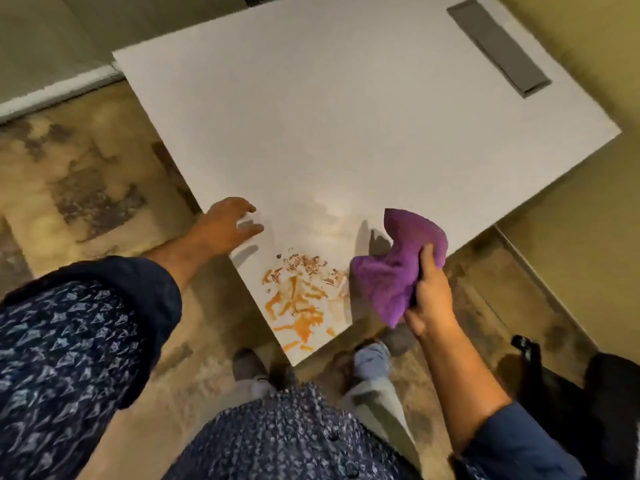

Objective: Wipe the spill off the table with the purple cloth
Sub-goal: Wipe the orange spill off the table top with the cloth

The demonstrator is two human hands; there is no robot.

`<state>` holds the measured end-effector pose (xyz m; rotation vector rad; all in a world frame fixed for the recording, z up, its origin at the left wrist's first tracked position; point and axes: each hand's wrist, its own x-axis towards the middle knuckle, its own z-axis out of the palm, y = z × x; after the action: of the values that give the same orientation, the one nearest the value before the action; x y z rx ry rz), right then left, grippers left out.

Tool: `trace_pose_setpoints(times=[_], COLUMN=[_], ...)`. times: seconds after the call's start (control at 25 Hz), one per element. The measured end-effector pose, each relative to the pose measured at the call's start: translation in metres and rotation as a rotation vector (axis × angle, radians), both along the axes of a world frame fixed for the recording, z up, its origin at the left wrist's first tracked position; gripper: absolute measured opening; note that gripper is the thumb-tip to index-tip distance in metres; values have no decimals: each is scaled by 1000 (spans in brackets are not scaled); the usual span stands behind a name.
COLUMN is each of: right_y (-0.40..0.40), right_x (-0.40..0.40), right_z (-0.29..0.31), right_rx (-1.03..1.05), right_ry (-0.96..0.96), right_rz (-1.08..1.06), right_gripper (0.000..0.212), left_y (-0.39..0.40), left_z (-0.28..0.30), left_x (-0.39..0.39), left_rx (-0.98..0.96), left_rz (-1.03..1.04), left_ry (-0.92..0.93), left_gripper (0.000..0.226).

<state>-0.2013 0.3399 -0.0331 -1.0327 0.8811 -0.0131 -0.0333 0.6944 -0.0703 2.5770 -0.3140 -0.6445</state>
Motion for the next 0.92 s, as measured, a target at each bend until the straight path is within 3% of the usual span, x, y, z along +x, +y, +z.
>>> trace_pose_setpoints(times=[0.16, 0.28, 0.36, 0.4, 0.52, 0.6, 0.76, 0.92], right_y=[28, 22, 14, 13, 44, 66, 65, 72], right_x=[-22, -25, -27, -23, -23, -31, -33, -40], right_z=[9, 7, -14, -24, -71, -94, -97, -88], right_rx=[-329, -860, -1271, -1365, -1233, -1182, -1254, -1325], right_ry=[94, -72, -191, -164, 237, 371, 354, 77], right_rz=[-270, -419, -298, -158, 486, 746, 654, 757], right_gripper=[26, 17, 22, 28, 48, 55, 60, 15], left_y=[1, -1, -9, -9, -9, -2, 11, 16], left_z=[-34, -67, -89, -92, -111, -110, -106, -116], left_x=[36, 55, 62, 60, 56, 58, 64, 60], left_rx=[-1, 14, 24, 47, 76, 72, 24, -157], left_rz=[-173, -271, -317, -320, -391, -499, -640, -558], left_ry=[-21, -161, -295, -351, -417, -411, -457, -496], left_gripper=[71, 75, 77, 81, 89, 90, 85, 72])
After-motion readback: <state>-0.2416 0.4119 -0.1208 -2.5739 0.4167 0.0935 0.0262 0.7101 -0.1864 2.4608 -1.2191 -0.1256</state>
